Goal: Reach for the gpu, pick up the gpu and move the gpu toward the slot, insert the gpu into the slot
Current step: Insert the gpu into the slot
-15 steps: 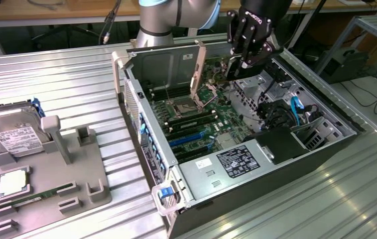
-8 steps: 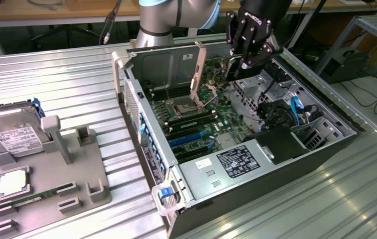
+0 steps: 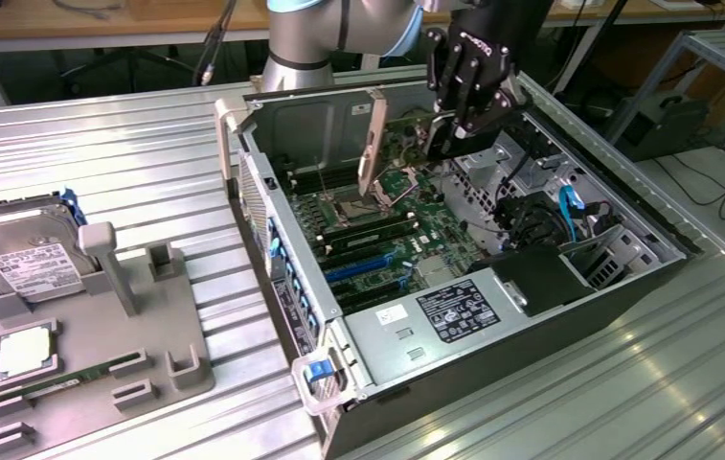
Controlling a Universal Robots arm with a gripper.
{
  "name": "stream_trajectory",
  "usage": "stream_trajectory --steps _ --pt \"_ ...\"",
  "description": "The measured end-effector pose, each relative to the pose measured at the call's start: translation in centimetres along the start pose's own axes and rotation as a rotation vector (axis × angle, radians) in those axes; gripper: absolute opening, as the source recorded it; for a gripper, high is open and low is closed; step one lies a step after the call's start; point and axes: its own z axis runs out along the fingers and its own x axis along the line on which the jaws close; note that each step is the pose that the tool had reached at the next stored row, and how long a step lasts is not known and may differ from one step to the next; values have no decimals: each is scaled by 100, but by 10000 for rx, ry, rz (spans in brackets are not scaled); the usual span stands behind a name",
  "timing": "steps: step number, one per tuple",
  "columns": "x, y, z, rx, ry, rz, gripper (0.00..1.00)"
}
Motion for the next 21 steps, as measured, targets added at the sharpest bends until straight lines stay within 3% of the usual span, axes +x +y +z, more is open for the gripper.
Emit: stream_trajectory --steps 3,7,14,21 --pt "-1 3 59 5 1 294 28" --pt "-11 16 125 5 4 322 28" --pt "-54 130 275 7 3 407 28" --pt "-53 157 407 6 4 407 28"
